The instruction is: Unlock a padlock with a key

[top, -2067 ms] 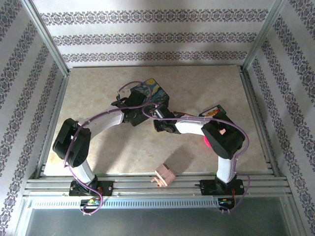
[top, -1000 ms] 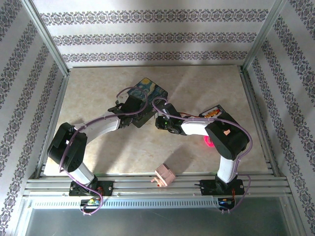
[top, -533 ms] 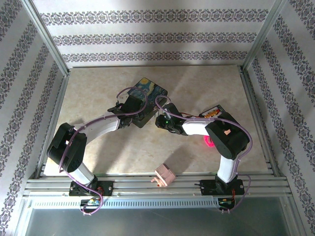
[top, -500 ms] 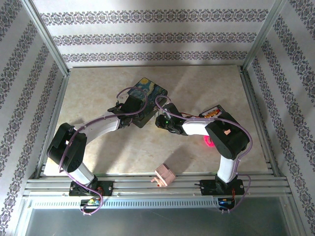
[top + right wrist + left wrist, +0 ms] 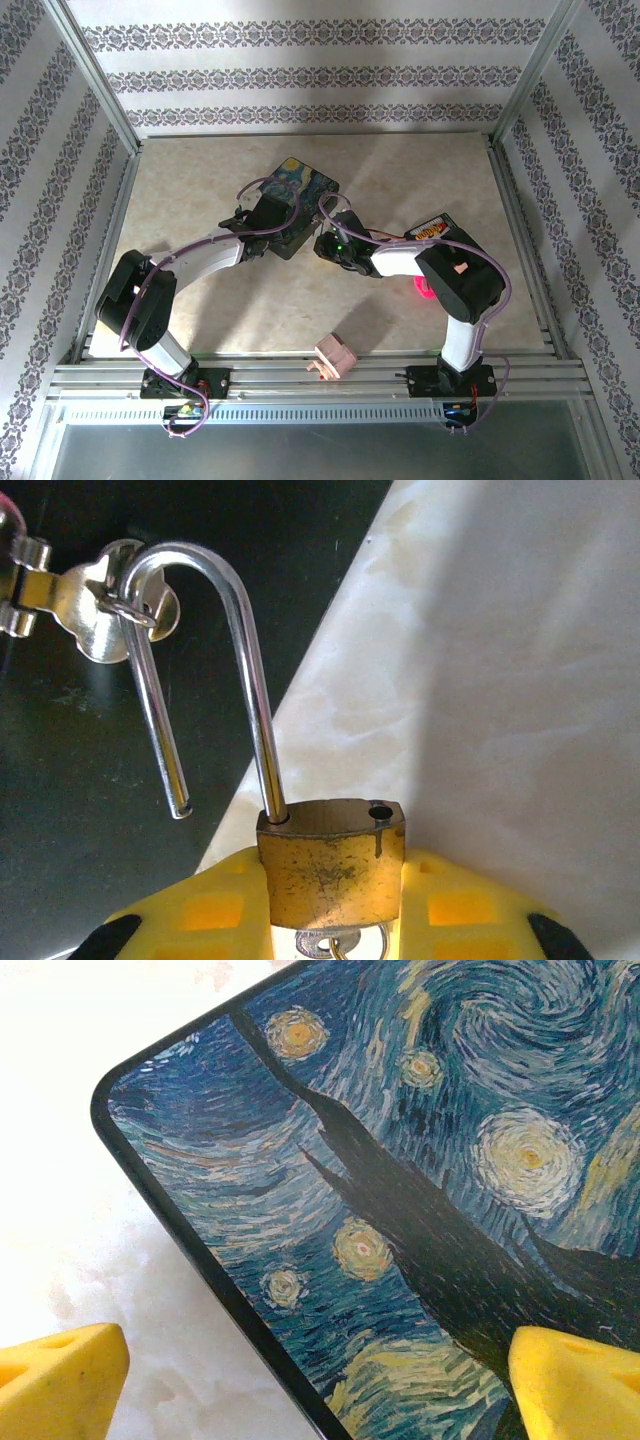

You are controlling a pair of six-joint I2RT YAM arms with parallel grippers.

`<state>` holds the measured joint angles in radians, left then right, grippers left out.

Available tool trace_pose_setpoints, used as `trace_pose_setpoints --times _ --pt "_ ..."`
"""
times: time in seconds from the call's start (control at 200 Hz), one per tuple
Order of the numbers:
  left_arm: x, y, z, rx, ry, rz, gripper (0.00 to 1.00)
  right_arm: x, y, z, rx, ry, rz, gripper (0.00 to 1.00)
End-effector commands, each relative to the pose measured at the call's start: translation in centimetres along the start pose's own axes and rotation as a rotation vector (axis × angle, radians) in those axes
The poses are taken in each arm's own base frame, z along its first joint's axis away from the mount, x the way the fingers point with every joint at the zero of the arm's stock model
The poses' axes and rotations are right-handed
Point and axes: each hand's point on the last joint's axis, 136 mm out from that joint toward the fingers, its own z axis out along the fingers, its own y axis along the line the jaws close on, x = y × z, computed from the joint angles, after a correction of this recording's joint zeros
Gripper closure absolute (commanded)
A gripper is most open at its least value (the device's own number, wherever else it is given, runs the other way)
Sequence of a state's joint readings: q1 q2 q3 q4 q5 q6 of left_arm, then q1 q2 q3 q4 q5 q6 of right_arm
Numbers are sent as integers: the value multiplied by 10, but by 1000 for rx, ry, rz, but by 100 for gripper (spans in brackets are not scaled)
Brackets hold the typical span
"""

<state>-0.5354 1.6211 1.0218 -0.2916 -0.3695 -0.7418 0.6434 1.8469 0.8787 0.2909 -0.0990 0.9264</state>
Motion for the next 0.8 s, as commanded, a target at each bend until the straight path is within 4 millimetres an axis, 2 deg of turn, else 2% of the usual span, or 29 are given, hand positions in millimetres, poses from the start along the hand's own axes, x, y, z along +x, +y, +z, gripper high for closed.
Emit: trace_pose_setpoints --times 0.0,0.185,0.795 --pt "25 20 2 -61 67 42 6 -16 5 1 -42 -65 48 100" --pt "25 21 1 -60 65 41 8 -20 1 2 -44 -85 92 100" --pt "26 24 1 -68 65 47 8 -27 -3 7 -87 -116 199 100"
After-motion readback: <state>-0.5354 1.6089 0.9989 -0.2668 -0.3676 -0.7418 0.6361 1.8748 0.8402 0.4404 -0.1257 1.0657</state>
